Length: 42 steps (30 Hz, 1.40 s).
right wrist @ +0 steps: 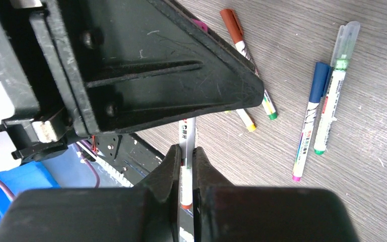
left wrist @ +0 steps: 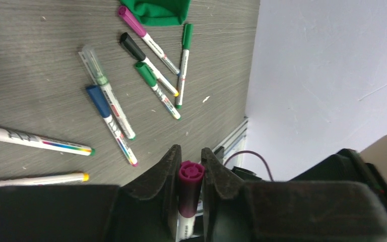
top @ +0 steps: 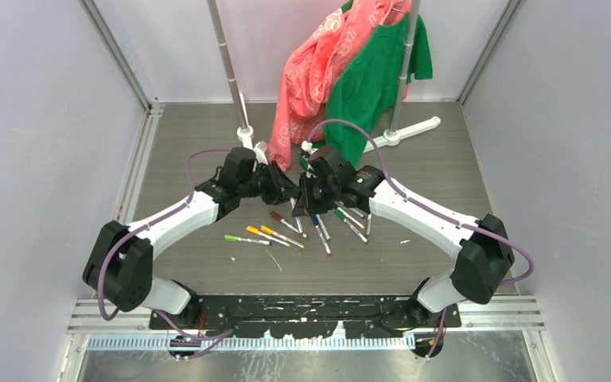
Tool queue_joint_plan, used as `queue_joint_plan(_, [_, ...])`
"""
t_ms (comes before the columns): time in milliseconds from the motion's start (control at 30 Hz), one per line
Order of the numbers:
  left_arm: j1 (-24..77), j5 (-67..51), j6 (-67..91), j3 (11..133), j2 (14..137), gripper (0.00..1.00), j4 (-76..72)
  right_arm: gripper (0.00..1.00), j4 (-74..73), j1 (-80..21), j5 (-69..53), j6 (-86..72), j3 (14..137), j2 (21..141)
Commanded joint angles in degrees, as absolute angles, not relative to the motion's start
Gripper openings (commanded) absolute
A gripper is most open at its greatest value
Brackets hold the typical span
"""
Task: Open the pen caps
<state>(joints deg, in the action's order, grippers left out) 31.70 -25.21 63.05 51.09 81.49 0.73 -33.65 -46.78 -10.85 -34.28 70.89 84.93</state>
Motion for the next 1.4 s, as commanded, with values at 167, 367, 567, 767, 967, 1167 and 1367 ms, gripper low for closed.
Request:
queue_joint_plan(167, [31.2,-26.19,65.29,54.61,79.78,0.34,-3.25,0.01,-32.02,-46.96,-11.51,-35.51,69.6,84.81])
queue_joint_plan(367, [30.59,-26.36,64.69,54.43,79.99,0.14,-2.97,0.01,-32.15,-46.93,-11.04,-35.6,69.44,84.22])
queue_joint_plan(567, [29.54,-25.23,63.11,54.1,79.73,0.0,-1.19,0.01,-33.93,-46.98,-10.73,-35.43,68.95,82.97])
queue_joint_plan(767, [26.94,-22.1,62.16,54.21,78.86,0.0,-0.16,0.01,-35.61,-46.97,-10.59,-35.89,66.04,81.3])
queue_joint_plan(967, [22.88,-21.83,64.6,55.58,80.7,0.0,-1.9,0.01,-34.4,-47.14,-11.07,-37.67,60.04,77.67])
queue_joint_plan(1167, [20.93,-22.03,66.79,57.01,83.41,0.0,-4.73,0.01,-32.71,-47.89,-10.84,-38.05,55.68,76.53])
queue_joint_plan(1367, [20.48,-24.46,67.44,58.75,87.96,0.0,-6.53,0.01,-34.5,-47.07,-4.92,-37.36,55.16,74.47])
